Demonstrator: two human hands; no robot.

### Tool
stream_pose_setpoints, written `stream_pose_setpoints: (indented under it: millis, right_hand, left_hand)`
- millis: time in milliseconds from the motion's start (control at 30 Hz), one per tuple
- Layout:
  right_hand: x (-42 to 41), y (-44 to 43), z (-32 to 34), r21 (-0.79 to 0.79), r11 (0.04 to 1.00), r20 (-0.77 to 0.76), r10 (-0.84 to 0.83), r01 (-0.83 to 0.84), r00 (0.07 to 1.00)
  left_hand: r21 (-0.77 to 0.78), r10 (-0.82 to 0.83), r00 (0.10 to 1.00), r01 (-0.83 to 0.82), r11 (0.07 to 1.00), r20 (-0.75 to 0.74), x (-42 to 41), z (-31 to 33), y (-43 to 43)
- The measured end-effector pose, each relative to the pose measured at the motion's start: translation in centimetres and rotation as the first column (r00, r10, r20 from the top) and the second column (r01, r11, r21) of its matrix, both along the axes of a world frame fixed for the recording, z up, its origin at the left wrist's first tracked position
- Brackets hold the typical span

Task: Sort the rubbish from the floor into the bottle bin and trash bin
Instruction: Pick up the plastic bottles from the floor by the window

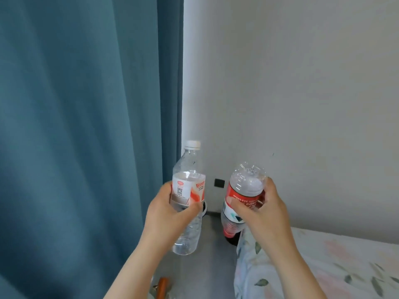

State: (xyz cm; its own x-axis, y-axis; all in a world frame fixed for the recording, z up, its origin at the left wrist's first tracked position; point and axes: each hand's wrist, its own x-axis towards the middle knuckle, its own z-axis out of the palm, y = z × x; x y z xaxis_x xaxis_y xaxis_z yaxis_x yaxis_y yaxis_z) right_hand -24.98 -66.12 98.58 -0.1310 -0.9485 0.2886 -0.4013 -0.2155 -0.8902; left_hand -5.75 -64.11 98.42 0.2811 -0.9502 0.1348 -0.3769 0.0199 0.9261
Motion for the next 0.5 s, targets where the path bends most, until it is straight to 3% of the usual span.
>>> stream_pose_setpoints:
  millis: [500]
  right_hand:
    - [-0.2,-12.9,-2.5,0.043,0.999,0.039,-0.035,0.033,0.999]
  left_hand:
    - [0.074,-0.075,0.996,0.079,0.994,-0.055,0.1,-3.1,-13.7]
